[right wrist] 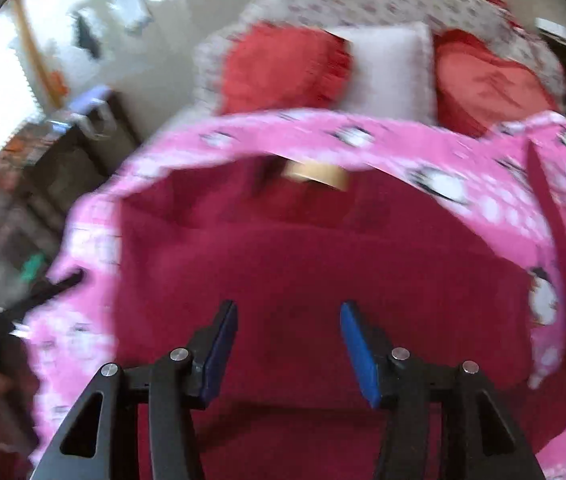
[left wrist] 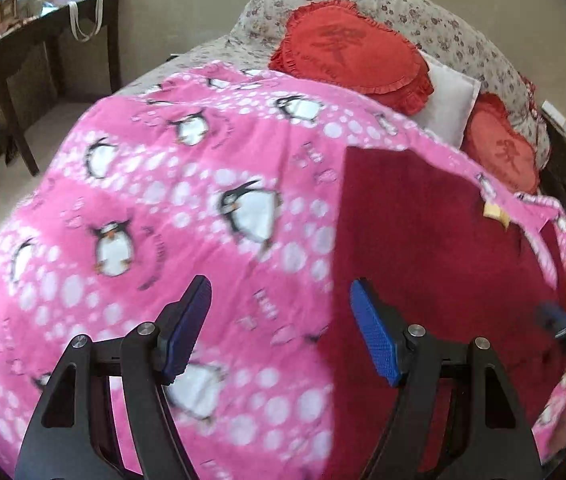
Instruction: Fold small clothes
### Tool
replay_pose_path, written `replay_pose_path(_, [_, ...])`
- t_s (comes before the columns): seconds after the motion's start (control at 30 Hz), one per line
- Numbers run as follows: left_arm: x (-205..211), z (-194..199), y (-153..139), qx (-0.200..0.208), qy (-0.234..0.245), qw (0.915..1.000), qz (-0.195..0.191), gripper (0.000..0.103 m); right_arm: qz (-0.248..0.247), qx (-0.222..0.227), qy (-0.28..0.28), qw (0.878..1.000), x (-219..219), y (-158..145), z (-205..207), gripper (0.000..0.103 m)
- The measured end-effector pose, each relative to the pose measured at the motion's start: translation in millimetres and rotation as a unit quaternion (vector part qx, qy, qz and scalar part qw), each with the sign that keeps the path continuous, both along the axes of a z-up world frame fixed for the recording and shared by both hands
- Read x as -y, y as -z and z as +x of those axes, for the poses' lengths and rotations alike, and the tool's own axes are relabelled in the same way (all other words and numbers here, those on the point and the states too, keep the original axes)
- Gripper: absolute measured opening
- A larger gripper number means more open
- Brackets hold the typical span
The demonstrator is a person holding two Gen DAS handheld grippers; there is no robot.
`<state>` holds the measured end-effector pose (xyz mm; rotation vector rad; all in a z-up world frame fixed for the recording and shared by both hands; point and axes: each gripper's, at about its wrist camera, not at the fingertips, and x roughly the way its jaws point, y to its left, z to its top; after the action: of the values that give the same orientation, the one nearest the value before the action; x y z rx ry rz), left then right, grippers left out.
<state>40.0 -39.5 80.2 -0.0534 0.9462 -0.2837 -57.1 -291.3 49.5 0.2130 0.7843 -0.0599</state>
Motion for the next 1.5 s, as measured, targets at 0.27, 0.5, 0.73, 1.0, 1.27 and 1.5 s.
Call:
replay_pose_path(0.27, [-26,-38,36,-0.055,0.019,0.9983,0.007,0.072,0.000,0.012,-0.100,0.995,-90,-18,53,0.070])
replay_pose_path(0.5, [-46,-58,50,-0.069,0.018,0.9974,0.006,0.072,-0.061,-0.086,-0.111,0.988,-155,35,145,0.073])
replay_pose_path(0.73, [-78,-53,44,-0.064,-0.003,0.9977,-0.020,0.072,-0.198,-0.087,-0.063,0.974,-184,61,156,0.035])
replay_pose_path(1.0, [-103,-43,22,-0.046,-0.056,0.9958,-0.056,0.072,-0.059,-0.068,-0.110,0.990,-185,33,171,0.013])
replay_pose_path(1.27, [-45,-46,-10,-0.012,-0.001,0.9984,-0.055,0.072,0.030,-0.058,-0.139,0.988,-154,14,125,0.065])
replay_pose_path(1.5, [42,-35,-12,-0.004,0.073,0.9967,-0.036,0.072,-0.096,-0.063,0.001,0.993,-45,13,38,0.066])
